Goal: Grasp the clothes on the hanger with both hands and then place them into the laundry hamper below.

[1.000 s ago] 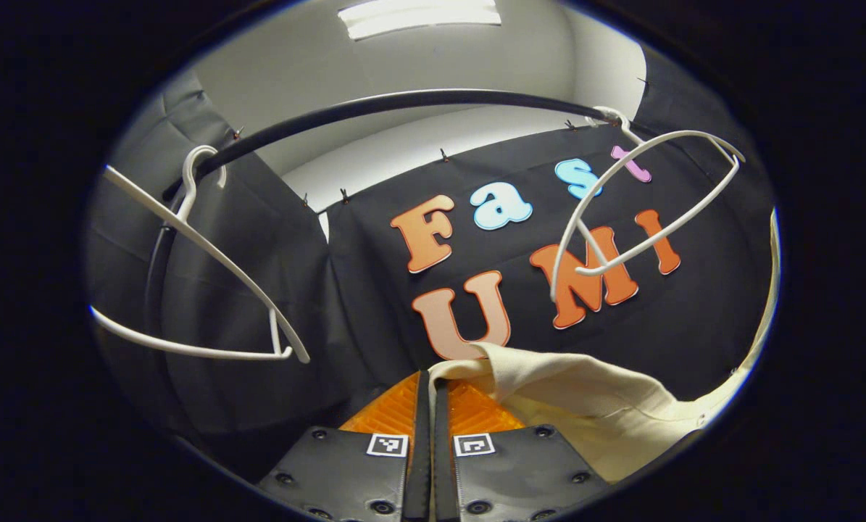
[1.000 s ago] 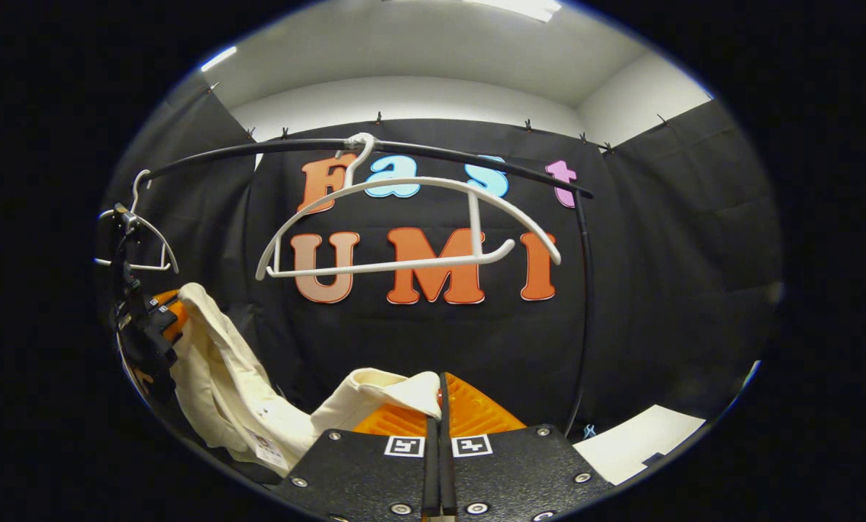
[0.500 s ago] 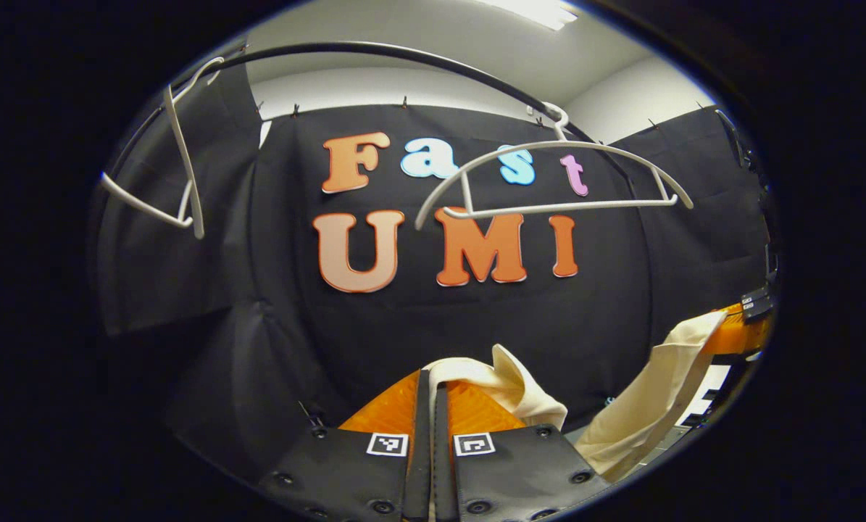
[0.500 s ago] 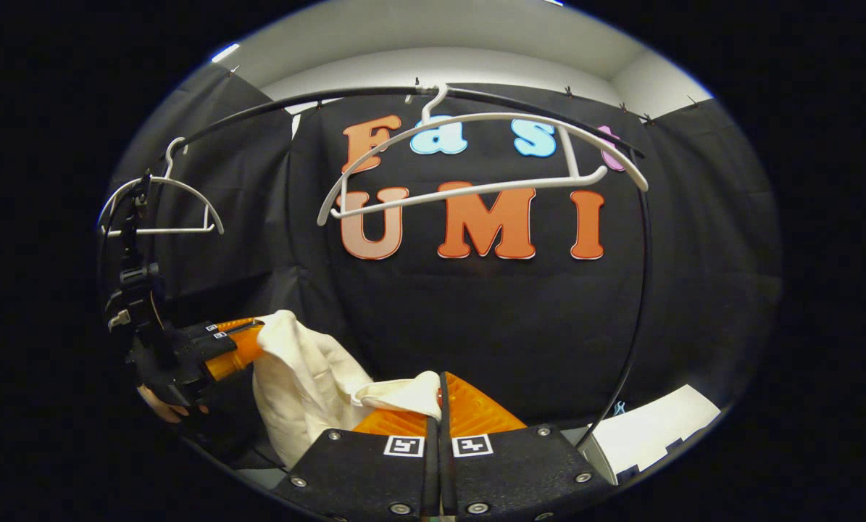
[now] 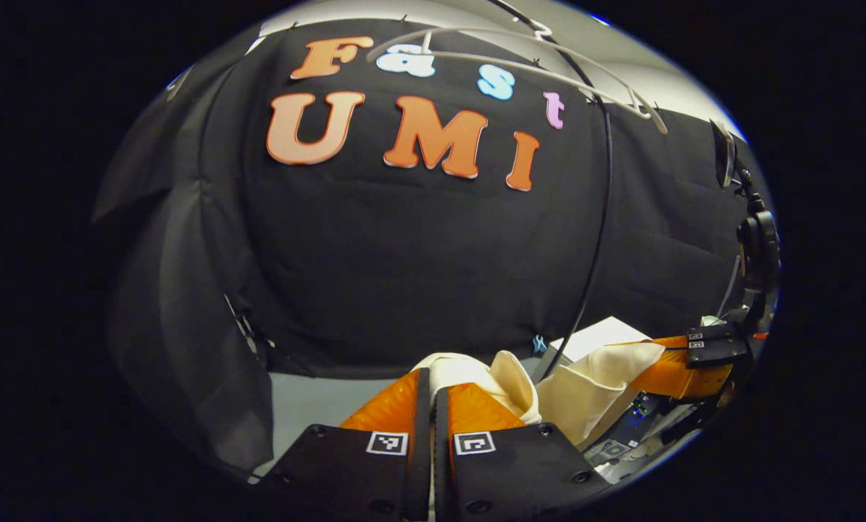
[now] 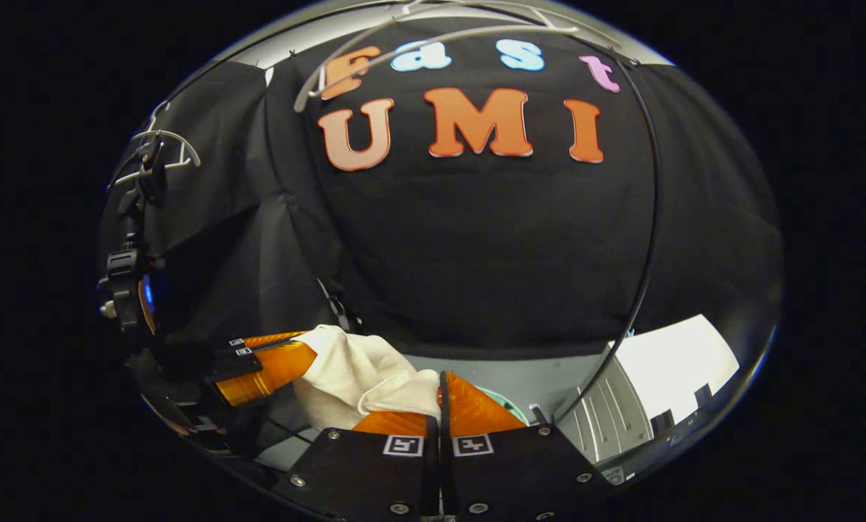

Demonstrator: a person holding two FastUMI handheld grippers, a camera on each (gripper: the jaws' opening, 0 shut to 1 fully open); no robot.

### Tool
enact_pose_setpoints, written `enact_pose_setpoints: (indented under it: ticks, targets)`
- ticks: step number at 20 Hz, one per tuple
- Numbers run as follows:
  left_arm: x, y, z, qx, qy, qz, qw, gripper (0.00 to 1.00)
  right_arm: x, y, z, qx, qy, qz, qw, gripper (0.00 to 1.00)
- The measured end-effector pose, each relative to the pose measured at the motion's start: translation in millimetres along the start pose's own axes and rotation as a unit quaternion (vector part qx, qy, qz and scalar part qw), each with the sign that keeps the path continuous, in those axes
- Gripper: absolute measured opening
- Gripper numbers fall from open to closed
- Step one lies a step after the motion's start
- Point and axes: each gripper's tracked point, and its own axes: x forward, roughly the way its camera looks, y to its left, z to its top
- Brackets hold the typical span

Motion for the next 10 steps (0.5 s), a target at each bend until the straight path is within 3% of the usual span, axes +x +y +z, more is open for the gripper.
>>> enact_pose_setpoints:
  ticks: [4,10]
  targets:
    - [5,8,-54,-0.029,0.065,0.010,0.997,0.10,11,-18,-67,0.022,0.066,-0.019,0.997,0.01]
    - [11,17,-103,-0.045,0.133,0.026,0.990,0.10,27,-24,-119,0.046,0.119,-0.038,0.991,0.02]
